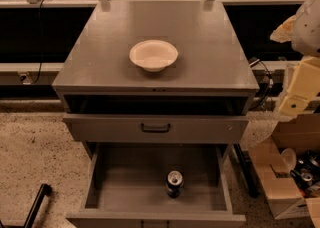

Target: Pick pepsi can from middle drawer and place on counter

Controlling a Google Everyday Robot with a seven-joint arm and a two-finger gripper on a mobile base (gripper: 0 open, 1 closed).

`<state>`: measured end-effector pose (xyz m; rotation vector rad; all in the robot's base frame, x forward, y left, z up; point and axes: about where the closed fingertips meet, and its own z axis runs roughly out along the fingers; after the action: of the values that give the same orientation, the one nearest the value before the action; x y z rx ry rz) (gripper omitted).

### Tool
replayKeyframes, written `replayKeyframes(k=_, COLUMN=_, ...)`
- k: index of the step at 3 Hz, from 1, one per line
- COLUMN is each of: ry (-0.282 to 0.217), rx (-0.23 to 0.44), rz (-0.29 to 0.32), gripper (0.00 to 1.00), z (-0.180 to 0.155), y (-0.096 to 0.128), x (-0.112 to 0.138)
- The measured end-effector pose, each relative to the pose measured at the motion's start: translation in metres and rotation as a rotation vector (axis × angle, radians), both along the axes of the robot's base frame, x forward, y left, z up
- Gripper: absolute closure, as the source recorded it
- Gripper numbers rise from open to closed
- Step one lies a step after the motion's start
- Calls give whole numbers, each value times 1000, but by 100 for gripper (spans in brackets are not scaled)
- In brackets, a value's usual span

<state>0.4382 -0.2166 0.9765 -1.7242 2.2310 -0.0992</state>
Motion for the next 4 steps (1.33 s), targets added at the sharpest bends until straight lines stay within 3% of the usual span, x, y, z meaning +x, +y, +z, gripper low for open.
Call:
replayKeyframes(k=1, ry=-3, rx=2, rz=2, gripper=0, z=1, y=0, x=0)
replayKeyframes(k=2, ry=-21, rx=97, rz=3, gripper=0, z=-16, y=7, x=4)
replayKeyframes(k=3, ry=-8, rx=274, rz=74, gripper=0, z=-82, y=32, x=-7)
replayKeyframes(k=4, ry=-54, rx=445, rz=90, gripper=0, z=-135, y=46, x=-23)
